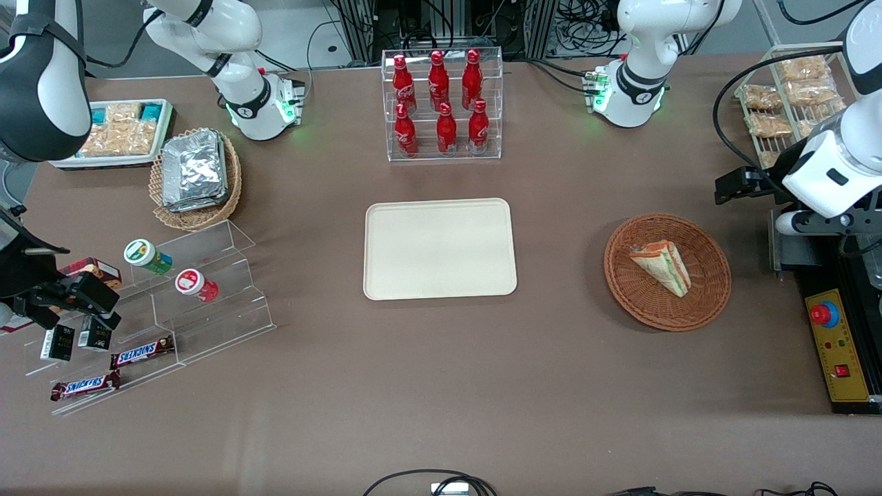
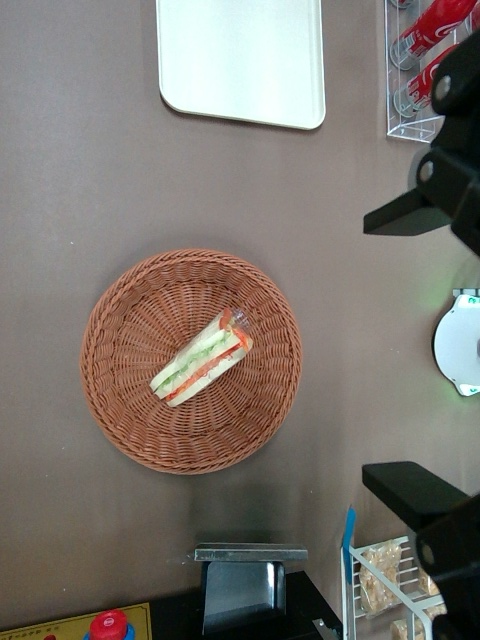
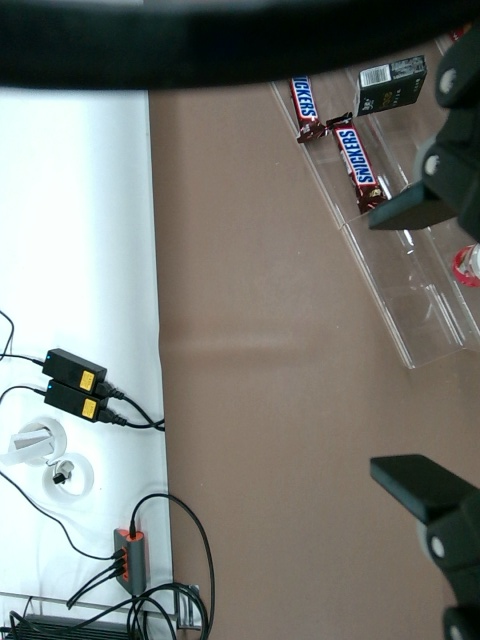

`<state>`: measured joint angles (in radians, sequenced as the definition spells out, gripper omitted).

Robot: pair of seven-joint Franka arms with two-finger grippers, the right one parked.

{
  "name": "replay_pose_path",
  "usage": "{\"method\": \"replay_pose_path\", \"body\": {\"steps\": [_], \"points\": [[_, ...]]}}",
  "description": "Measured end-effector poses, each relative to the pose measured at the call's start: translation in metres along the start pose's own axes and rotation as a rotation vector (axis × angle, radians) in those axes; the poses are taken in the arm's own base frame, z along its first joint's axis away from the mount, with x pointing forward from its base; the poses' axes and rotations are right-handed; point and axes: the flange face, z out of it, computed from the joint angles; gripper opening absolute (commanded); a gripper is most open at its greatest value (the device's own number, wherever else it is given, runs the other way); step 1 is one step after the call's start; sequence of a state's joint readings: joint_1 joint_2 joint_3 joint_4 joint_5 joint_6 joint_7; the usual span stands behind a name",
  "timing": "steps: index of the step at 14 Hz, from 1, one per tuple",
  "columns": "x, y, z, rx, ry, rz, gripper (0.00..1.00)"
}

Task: Place sandwich from basket to tray
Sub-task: 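Move the left gripper over the wrapped sandwich in the wicker basket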

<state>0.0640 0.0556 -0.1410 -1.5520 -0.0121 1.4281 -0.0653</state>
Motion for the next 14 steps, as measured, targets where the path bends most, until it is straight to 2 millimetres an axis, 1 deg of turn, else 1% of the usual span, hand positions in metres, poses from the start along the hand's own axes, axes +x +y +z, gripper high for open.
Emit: {"method": "replay_pose_path", "body": {"steps": [5, 7, 8, 9, 11, 14], "points": [[0.0, 0.0, 0.0, 0.001, -0.001, 0.001, 1.0], [0.002, 0.0, 0.007, 0.004, -0.011, -0.006, 1.0], [0.005, -0.001, 0.017, 0.009, -0.014, -0.026, 1.0], [0.01, -0.001, 0.032, 0.013, -0.015, -0.054, 1.0], [0.02, -0.001, 0.073, 0.015, -0.019, -0.119, 1.0], [0.025, -0.001, 0.129, 0.016, -0.019, -0.216, 1.0]]}}
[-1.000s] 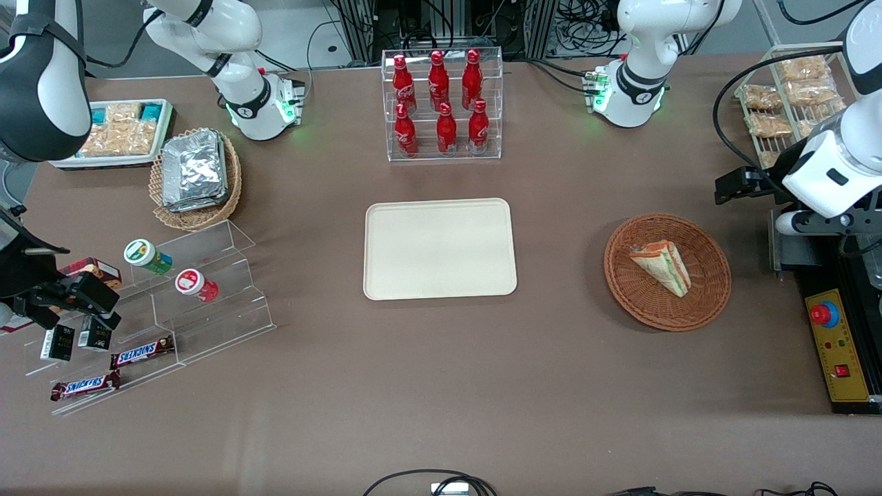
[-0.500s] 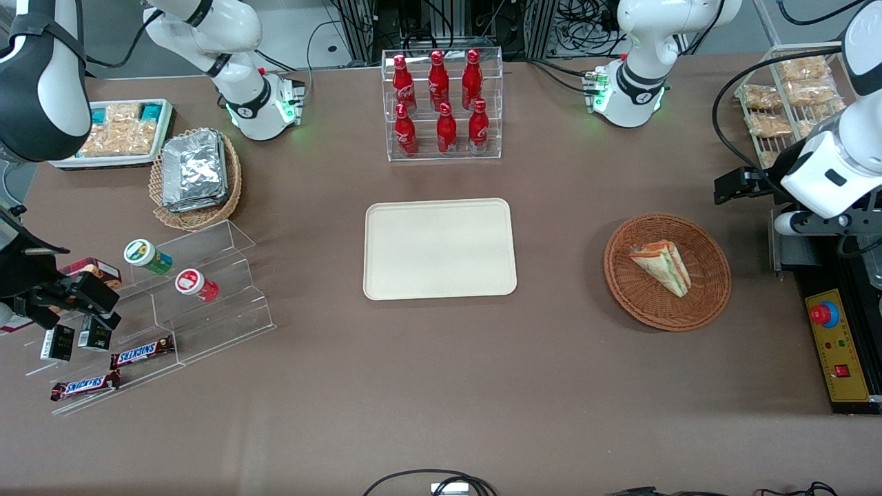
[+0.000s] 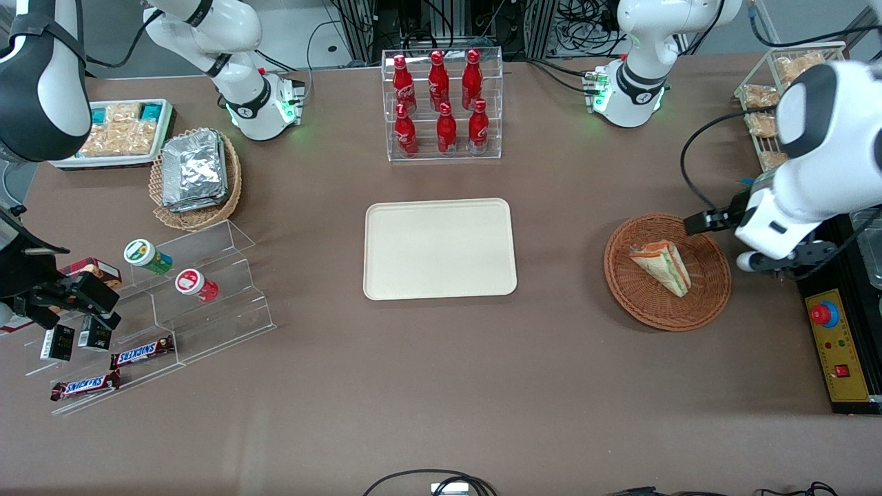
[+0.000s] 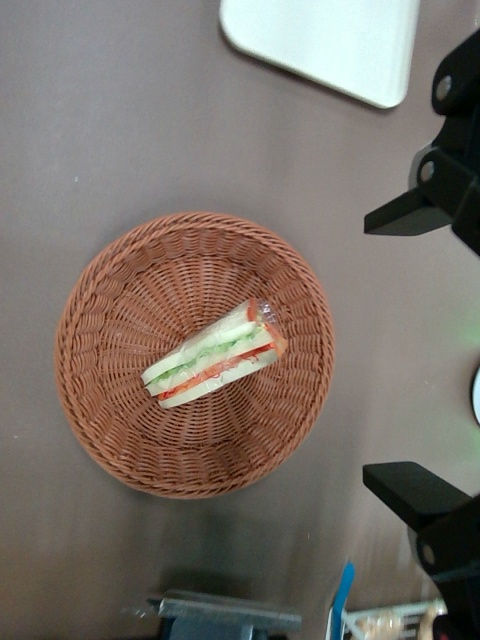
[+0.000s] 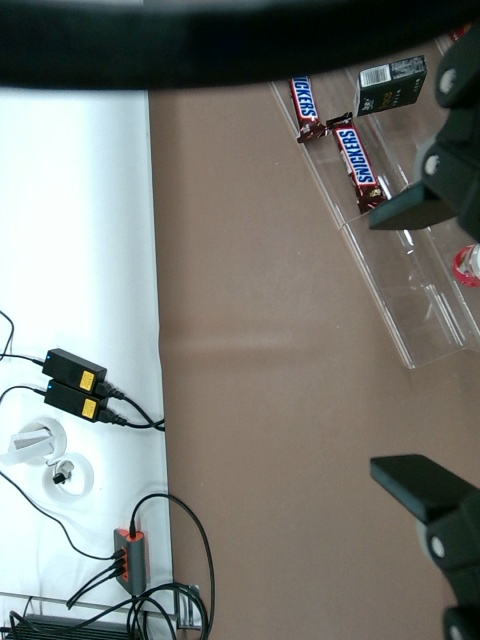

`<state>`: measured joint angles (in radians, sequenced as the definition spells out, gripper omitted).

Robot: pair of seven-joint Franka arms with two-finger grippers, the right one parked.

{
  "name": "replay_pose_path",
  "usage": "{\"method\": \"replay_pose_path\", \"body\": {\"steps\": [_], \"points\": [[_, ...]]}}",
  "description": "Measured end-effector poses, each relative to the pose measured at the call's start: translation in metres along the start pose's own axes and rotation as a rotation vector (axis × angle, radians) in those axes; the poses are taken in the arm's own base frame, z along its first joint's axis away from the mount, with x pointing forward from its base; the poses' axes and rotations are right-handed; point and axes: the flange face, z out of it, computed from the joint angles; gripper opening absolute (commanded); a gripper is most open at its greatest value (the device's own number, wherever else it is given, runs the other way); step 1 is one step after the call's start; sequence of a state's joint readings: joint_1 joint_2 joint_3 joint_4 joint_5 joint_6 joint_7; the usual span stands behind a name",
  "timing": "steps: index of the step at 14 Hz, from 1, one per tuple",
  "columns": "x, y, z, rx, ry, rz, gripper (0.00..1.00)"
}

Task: Place sandwich from basket to tray
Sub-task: 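Move the left gripper over the wrapped sandwich in the wicker basket, then lower the open left gripper around the sandwich and close it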

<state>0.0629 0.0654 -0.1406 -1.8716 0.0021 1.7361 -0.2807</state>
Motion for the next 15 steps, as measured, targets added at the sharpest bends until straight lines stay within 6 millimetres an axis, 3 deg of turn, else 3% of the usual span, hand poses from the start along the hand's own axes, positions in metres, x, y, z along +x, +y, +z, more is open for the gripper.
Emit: {"method": "replay_pose_path", "body": {"steps": [4, 7, 15], "points": [[0.001, -0.004, 0.063, -0.002, 0.049, -0.123, 1.0], [-0.002, -0.007, 0.1, 0.009, 0.098, -0.207, 1.0], [-0.008, -0.011, 0.152, -0.005, 0.142, -0.366, 1.0]]}}
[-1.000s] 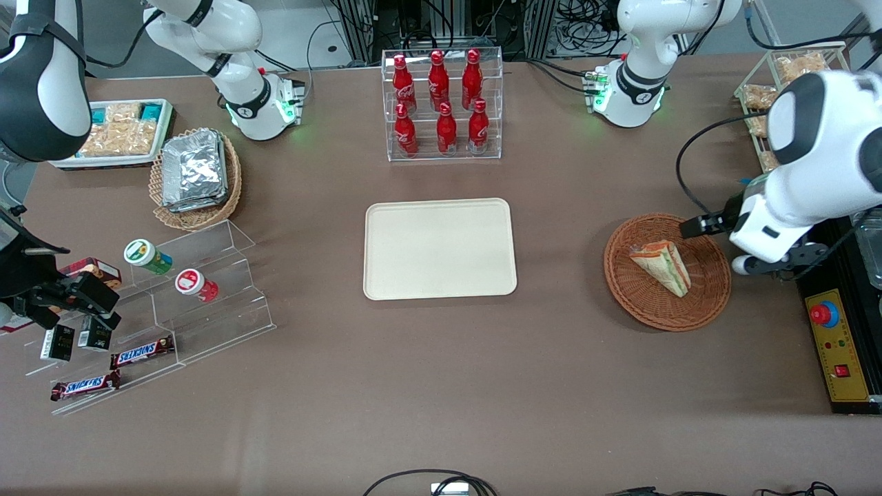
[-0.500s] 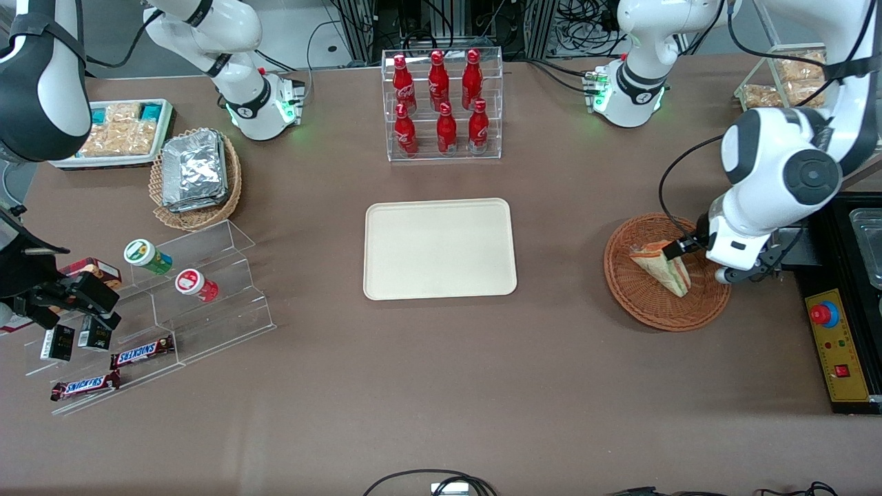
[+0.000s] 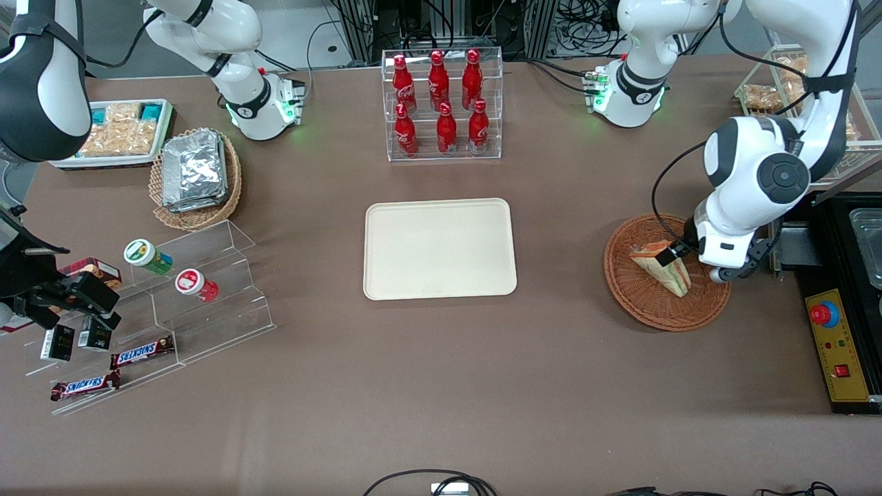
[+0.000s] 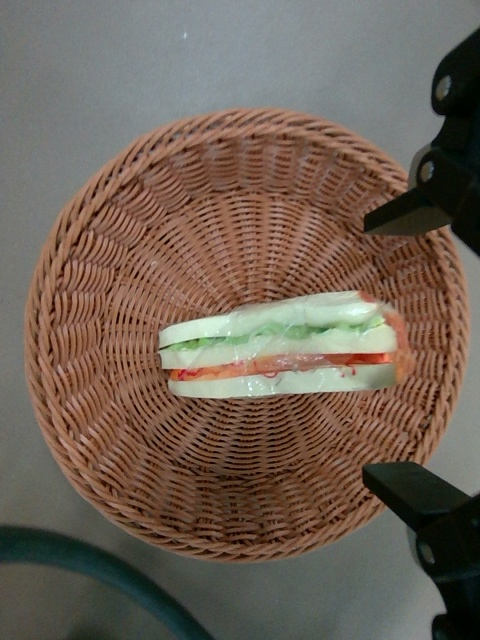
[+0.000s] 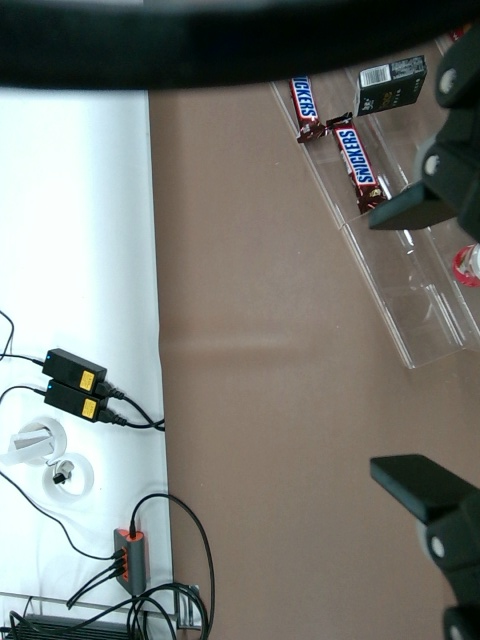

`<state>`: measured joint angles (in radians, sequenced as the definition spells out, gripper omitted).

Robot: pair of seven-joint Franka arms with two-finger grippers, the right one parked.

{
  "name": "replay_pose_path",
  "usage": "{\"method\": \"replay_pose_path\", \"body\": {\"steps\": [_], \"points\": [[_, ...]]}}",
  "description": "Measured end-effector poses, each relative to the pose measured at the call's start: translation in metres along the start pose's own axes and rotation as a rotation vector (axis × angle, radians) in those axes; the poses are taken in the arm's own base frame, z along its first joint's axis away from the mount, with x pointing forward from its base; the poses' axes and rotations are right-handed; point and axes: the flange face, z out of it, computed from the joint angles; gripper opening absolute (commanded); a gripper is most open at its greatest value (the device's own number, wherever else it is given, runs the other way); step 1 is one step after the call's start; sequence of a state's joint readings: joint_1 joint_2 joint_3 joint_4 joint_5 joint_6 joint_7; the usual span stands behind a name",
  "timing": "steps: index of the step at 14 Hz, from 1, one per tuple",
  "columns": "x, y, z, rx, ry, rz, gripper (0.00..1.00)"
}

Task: Place sandwich from basket to tray
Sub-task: 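Lower the open left gripper around the sandwich and close it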

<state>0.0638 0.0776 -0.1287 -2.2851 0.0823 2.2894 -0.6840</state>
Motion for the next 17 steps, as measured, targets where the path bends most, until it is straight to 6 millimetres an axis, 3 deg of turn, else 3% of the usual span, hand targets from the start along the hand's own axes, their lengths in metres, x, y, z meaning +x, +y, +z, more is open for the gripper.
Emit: {"method": "replay_pose_path", "body": {"steps": [5, 8, 9, 10, 11, 12, 17], "points": [[-0.003, 0.002, 0.048, 0.013, 0.013, -0.063, 1.0], [-0.003, 0.005, 0.065, 0.009, 0.006, -0.076, 1.0], [-0.003, 0.005, 0.069, 0.01, 0.003, -0.079, 0.93], [-0.002, 0.003, 0.071, 0.009, 0.002, -0.086, 0.63], [0.0, 0.001, 0.073, 0.01, 0.001, -0.096, 0.23], [0.002, -0.002, 0.075, 0.011, 0.001, -0.104, 0.0], [0.001, -0.004, 0.084, 0.03, 0.007, -0.1, 0.0]]}}
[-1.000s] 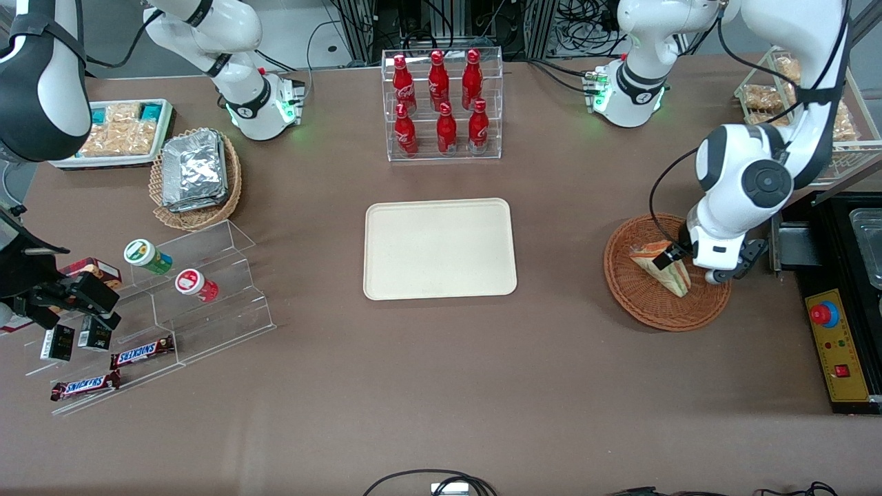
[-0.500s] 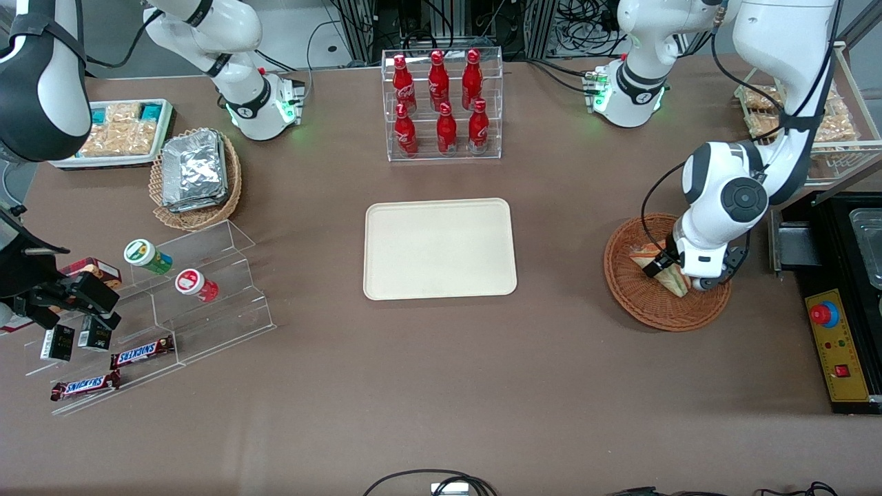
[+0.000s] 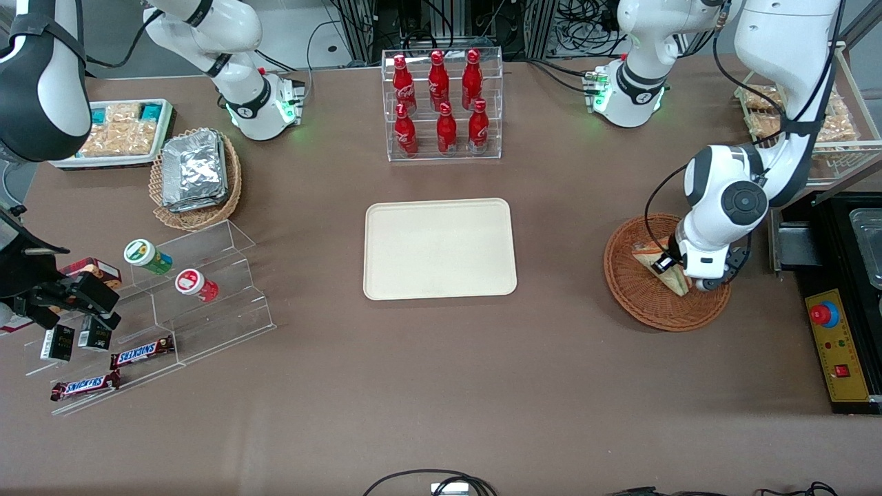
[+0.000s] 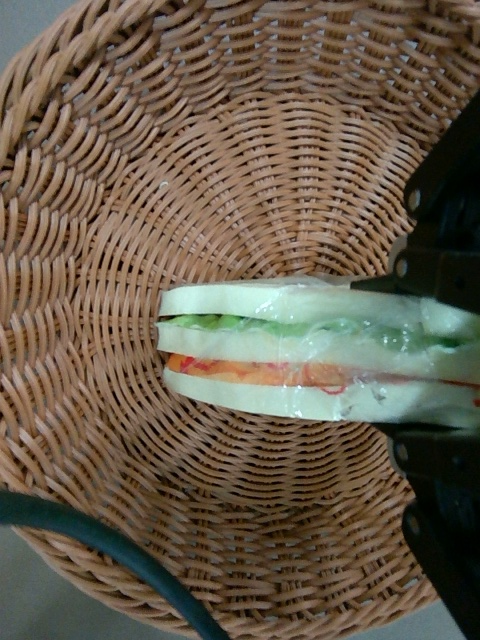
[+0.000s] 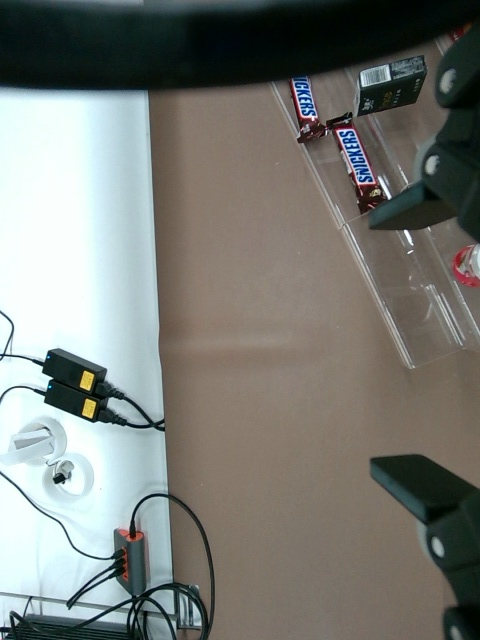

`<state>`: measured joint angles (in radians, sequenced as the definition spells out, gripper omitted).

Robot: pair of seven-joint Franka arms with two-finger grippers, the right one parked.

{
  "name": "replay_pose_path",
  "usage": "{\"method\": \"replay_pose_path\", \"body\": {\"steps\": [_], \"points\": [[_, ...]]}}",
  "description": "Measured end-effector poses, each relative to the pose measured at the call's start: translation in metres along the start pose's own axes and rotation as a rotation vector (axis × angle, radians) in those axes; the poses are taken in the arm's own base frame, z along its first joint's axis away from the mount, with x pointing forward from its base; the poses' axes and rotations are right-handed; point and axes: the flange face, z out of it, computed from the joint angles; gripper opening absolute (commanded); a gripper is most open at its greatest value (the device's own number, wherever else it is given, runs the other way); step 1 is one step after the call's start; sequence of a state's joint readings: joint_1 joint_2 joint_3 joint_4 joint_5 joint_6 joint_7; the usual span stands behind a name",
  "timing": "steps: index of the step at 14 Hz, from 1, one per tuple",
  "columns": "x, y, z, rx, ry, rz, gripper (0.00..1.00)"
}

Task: Place sandwich from basket to tray
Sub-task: 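Lower the open left gripper around the sandwich and close it, then lift the sandwich and carry it over the cream tray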

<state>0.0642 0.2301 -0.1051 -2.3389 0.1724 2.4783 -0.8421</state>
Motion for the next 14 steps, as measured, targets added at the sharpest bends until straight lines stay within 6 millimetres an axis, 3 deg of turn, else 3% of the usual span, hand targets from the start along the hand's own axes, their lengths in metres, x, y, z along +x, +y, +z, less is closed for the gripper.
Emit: {"method": "replay_pose_path", "body": {"steps": [5, 7, 9, 11, 14], "points": [[0.001, 0.0, -0.004, 0.003, 0.003, -0.009, 0.0], [0.003, -0.001, -0.018, 0.03, -0.005, 0.0, 0.0], [0.009, 0.003, -0.052, 0.06, -0.01, 0.036, 0.0], [0.011, 0.015, -0.098, 0.075, -0.001, 0.106, 0.0], [-0.01, 0.053, -0.142, 0.069, 0.023, 0.214, 0.0]]}}
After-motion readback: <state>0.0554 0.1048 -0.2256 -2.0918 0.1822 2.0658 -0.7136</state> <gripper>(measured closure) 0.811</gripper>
